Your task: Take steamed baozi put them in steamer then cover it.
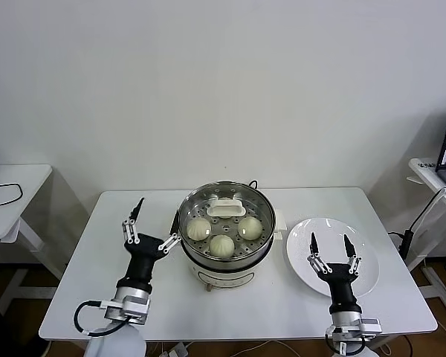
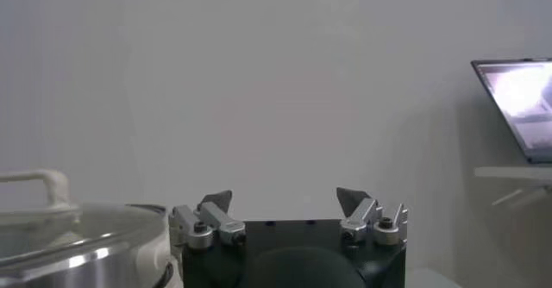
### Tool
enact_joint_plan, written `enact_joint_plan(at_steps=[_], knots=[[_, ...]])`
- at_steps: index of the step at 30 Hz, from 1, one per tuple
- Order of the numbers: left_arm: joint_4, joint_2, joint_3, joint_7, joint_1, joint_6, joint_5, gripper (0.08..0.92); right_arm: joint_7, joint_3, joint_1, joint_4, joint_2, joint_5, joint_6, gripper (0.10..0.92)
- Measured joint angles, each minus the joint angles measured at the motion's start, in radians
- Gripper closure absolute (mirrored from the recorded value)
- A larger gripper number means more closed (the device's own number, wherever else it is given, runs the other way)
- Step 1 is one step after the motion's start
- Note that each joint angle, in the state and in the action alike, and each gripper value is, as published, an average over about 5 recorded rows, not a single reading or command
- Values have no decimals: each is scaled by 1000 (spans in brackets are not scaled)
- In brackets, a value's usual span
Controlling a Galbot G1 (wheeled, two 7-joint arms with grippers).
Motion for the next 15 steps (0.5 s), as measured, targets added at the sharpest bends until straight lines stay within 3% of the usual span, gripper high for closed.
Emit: enact_joint_plan(at_steps=[15], knots=[[73, -46, -98, 26, 65, -92, -174, 177, 0, 2, -10, 44, 8, 0, -39, 203]])
